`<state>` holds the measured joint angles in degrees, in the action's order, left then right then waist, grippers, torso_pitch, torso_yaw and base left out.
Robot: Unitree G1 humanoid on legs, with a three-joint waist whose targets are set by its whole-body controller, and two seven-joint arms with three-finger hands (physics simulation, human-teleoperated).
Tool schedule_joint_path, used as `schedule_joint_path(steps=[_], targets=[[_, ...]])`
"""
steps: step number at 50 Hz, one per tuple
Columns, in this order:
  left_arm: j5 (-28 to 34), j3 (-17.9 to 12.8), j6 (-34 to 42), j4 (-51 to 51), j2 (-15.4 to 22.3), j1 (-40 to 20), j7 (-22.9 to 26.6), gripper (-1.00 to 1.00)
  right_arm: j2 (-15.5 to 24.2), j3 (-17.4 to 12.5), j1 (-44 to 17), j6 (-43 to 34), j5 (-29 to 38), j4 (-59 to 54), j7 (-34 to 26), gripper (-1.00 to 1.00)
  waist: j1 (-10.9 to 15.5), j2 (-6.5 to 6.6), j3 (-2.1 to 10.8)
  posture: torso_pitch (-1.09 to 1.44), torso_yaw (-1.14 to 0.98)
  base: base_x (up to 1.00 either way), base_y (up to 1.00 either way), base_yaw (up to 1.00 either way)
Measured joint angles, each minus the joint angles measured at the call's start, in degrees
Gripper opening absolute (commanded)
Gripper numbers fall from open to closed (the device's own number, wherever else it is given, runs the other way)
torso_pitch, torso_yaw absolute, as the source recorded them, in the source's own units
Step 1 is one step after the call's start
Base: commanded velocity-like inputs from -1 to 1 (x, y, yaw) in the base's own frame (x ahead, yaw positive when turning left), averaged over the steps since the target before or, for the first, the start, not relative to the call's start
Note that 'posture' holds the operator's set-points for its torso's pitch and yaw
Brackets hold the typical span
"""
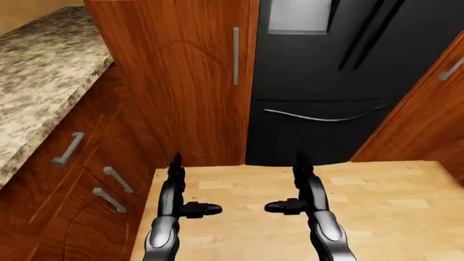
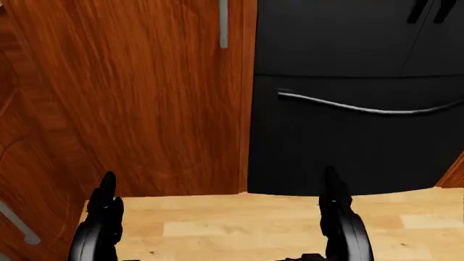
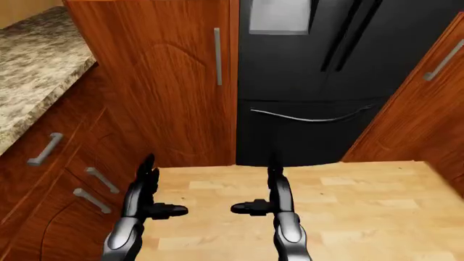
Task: Navigate to the stove.
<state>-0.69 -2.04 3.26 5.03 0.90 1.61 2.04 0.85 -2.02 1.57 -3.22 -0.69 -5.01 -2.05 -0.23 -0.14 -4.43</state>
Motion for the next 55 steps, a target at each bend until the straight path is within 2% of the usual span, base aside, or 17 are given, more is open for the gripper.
schedule_joint_path(steps=[1,3,5,7,17,20,24,28,31,35,39,43,46,48,51,53,55], targets=[[-0.09,-0.03,-0.04,-1.19,0.07,0.12,0.06,1.0,0.07,0.07,0.27,-0.12,-0.07,1.4,-0.07,1.0,-0.05,-0.22,0.59,0.0,0.0,0.0,0.0,0.0],[-0.23,-0.27,-1.39,-3.71,0.19,-0.93,0.07,1.0,0.2,-0.09,-0.15,0.6,-0.16,4.96,-0.12,1.0,0.33,-0.2,3.44,0.0,0.0,0.0,0.0,0.0],[-0.26,-0.38,-2.93,-3.02,0.16,-1.49,0.03,1.0,0.01,0.08,-0.19,1.33,-0.15,5.56,-0.15,1.0,0.42,-0.56,2.38,0.0,0.0,0.0,0.0,0.0],[-0.24,-0.19,-3.13,-1.77,0.09,-0.88,0.09,1.0,0.06,0.23,0.28,1.3,-0.12,4.72,-0.32,1.0,0.41,-0.53,3.12,0.0,0.0,0.0,0.0,0.0],[-0.04,-0.27,-1.4,-3.5,0.1,-0.2,-0.13,1.0,0.03,0.26,0.74,-0.98,0.41,5.54,-0.34,1.0,0.39,-0.28,3.63,0.0,0.0,0.0,0.0,0.0],[0.45,-0.5,-0.55,-5.46,0.12,-0.51,-0.96,1.0,-0.31,-0.47,0.93,-2.6,-1.64,9.02,-1.25,1.0,0.47,-0.19,3.8,0.0,0.0,0.0,0.0,0.0],[-0.97,-2.97,1.2,-8.02,0.89,-5.02,-3.6,1.0,0.46,-2.53,-0.15,-10.86,-4.74,21.6,-0.56,1.0,0.59,-0.33,3.75,0.0,0.0,0.0,0.0,0.0],[-2.55,-4.3,5.93,-21.29,1.55,-6.33,-5.82,1.0,1.71,-5.81,-1.87,-18.53,-7.31,33.6,1.08,1.0,0.56,-0.68,4.47,0.0,0.0,0.0,0.0,0.0],[-4.86,-4.73,10.54,-27.23,1.77,-9.24,-6.16,1.0,2.04,-6.13,-2.61,-22.7,-7.82,38.2,1.74,1.0,0.57,-0.6,4.85,0.0,0.0,0.0,0.0,0.0],[-5.56,-5.59,18.33,-33.21,4.0,-11.31,-7.4,1.0,2.51,-5.76,-3.72,-30.29,-7.83,44.37,1.82,1.0,0.4,-0.16,4.29,0.0,0.0,0.0,0.0,0.0],[-6.98,-7.22,28.39,-41.76,4.59,-12.9,-7.26,1.0,4.14,-8.62,-8.05,-41.21,-8.77,54.57,2.97,1.0,0.58,-0.12,3.4,0.0,0.0,0.0,0.0,0.0],[-9.01,-8.89,34.84,-49.02,6.24,-16.44,-8.39,1.0,5.89,-10.89,-13.48,-49.98,-10.62,63.75,4.4,1.0,0.52,-0.35,3.56,0.0,0.0,0.0,0.0,0.0],[-10.05,-10.38,39.18,-53.09,7.59,-18.71,-9.03,1.0,10.75,-12.56,-16.67,-53.22,-17.04,64.75,8.26,1.0,0.54,-0.37,3.47,0.0,0.0,0.0,0.0,0.0],[-11.38,-12.38,42.07,-54.62,8.6,-20.15,-9.7,1.0,18.43,-14.22,-18.32,-54.32,-27.11,63.88,15.84,1.0,0.7,-0.3,3.24,0.0,0.0,0.0,0.0,0.0],[-12.93,-14.28,43.9,-55.5,9.82,-20.43,-10.78,1.0,31.29,-17.06,-19.53,-52.9,-46.22,63.44,31.29,1.0,0.99,-0.36,2.87,0.0,0.0,0.0,0.0,0.0],[-13.66,-14.54,44.62,-55.61,10.2,-20.27,-11.29,1.0,36.75,-17.43,-19.86,-50.32,-54.97,64.05,39.0,1.0,1.02,-0.68,2.55,0.0,0.0,0.0,0.0,0.0],[-14.71,-14.75,45.31,-55.56,10.41,-20.55,-11.59,1.0,39.1,-16.76,-20.2,-48.73,-59.25,64.84,43.19,1.0,0.96,-1.15,2.26,0.0,0.0,0.0,0.0,0.0]])
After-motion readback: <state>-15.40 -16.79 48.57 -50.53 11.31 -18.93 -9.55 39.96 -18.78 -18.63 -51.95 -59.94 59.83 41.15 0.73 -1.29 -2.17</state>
